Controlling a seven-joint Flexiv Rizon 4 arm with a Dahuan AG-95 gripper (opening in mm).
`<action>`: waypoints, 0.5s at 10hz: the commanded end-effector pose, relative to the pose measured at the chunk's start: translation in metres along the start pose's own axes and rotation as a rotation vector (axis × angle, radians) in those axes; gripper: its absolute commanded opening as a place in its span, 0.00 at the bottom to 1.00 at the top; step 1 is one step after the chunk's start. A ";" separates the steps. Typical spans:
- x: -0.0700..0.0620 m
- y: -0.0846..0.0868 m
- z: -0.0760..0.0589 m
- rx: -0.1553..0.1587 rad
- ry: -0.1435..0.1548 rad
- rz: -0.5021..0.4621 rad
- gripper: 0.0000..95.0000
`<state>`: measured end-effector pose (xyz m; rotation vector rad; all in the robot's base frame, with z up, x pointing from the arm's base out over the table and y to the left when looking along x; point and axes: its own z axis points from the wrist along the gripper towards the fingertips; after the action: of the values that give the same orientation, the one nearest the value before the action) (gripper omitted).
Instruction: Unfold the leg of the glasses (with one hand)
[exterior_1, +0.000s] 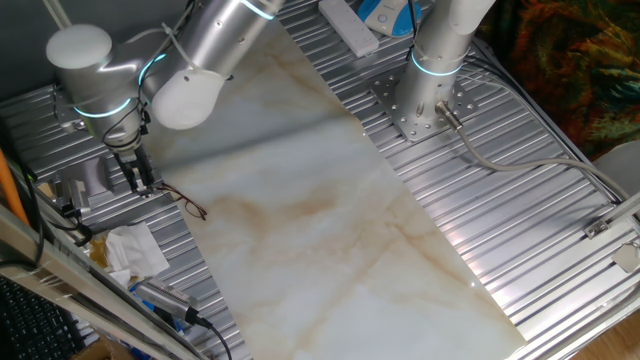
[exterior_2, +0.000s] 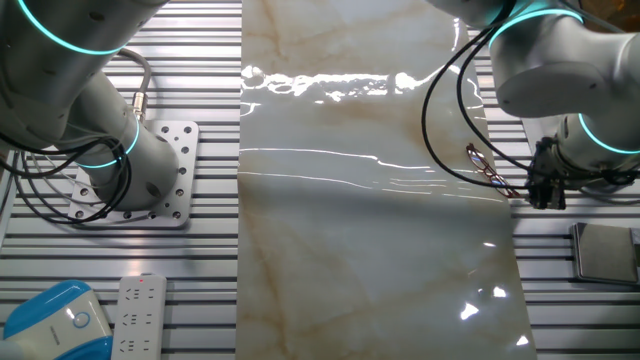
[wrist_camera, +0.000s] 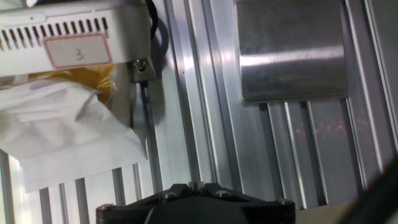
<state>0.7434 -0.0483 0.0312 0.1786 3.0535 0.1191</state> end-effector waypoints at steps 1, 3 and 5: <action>0.000 0.000 0.000 -0.003 0.007 0.049 0.20; 0.003 -0.002 0.001 -0.004 0.007 0.055 0.20; 0.006 -0.004 0.002 -0.009 0.005 0.054 0.20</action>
<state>0.7395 -0.0517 0.0278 0.2606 3.0510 0.1370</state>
